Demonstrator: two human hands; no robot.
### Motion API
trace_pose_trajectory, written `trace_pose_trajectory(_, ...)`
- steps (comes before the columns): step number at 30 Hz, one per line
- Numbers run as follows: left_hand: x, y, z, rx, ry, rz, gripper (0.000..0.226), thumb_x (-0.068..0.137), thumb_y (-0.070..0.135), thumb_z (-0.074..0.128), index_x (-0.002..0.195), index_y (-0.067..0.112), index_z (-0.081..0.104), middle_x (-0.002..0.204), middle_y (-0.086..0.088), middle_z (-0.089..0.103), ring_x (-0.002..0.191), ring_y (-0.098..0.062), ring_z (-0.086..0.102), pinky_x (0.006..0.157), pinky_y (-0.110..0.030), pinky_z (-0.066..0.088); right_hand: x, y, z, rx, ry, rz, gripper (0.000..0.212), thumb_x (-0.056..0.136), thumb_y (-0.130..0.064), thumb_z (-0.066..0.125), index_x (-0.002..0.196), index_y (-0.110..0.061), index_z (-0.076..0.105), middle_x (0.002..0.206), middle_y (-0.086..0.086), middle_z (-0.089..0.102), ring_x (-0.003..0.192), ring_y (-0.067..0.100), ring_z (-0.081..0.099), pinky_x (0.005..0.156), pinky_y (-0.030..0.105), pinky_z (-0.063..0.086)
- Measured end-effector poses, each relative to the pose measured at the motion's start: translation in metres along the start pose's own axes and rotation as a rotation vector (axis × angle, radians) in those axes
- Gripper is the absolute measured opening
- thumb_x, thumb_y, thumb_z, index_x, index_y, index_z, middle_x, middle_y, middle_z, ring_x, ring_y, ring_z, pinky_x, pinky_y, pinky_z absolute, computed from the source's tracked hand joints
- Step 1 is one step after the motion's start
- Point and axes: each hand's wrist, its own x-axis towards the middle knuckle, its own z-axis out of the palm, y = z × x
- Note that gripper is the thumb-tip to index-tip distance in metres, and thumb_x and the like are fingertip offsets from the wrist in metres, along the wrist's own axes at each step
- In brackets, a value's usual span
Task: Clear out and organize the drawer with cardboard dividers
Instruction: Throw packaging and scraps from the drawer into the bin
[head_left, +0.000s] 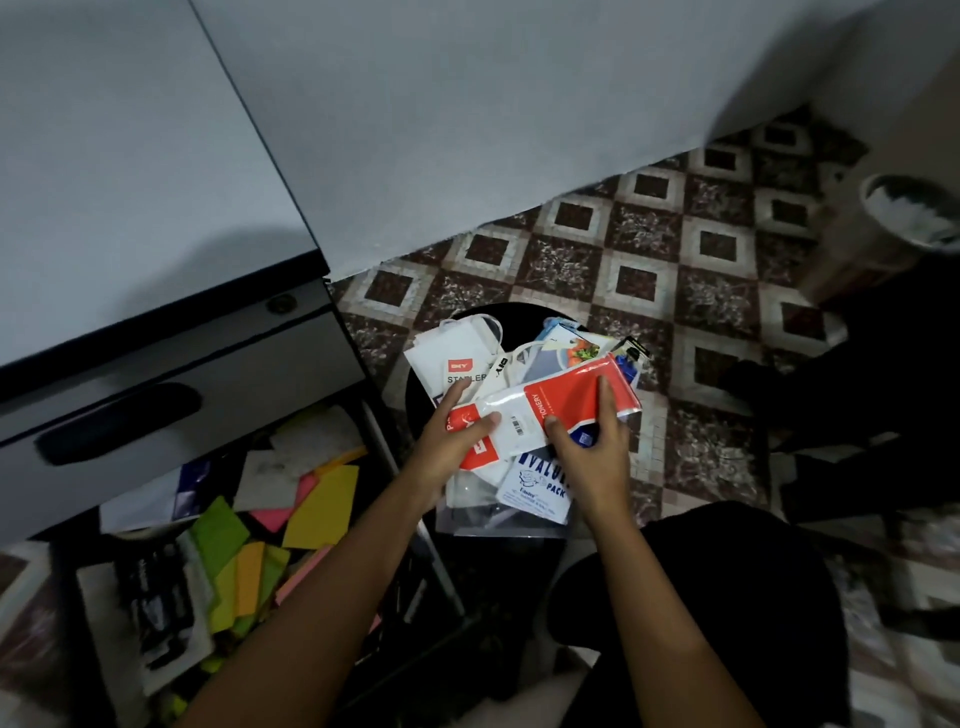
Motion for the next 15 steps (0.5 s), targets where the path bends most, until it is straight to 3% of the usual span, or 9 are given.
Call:
trace_pose_trajectory(5, 0.021, -0.003, 0.004, 0.003, -0.014, -0.051, 0.059, 0.087, 0.015, 0.065, 0.137, 0.035, 0.04, 0.112, -0.001, 0.062, 0.086, -0.014, 0.067, 0.075, -0.033, 0.057, 0.021, 0.002, 0.008, -0.06, -0.06, 0.048, 0.082, 0.083, -0.047, 0.063, 0.143, -0.053, 0.008, 0.145, 0.007, 0.028, 0.115, 0.03, 0.053, 0.09, 0.052, 0.05)
trace_pose_trajectory(11, 0.034, -0.01, -0.001, -0.04, -0.046, -0.11, 0.051, 0.087, 0.014, 0.064, 0.125, 0.041, 0.045, 0.117, -0.004, 0.061, 0.097, -0.022, 0.065, 0.088, -0.044, 0.053, 0.03, 0.01, 0.009, -0.115, -0.101, 0.084, 0.083, 0.085, -0.046, 0.061, 0.146, -0.047, 0.005, 0.146, 0.011, 0.026, 0.124, 0.032, 0.046, 0.097, 0.052, 0.045)
trace_pose_trajectory(15, 0.039, -0.012, -0.005, -0.094, -0.042, -0.146, 0.053, 0.087, 0.013, 0.063, 0.13, 0.039, 0.046, 0.11, 0.0, 0.064, 0.095, -0.022, 0.066, 0.089, -0.046, 0.052, 0.033, 0.008, 0.01, -0.175, -0.141, 0.099, 0.083, 0.085, -0.047, 0.06, 0.145, -0.048, 0.002, 0.144, 0.012, 0.027, 0.123, 0.034, 0.045, 0.098, 0.05, 0.044)
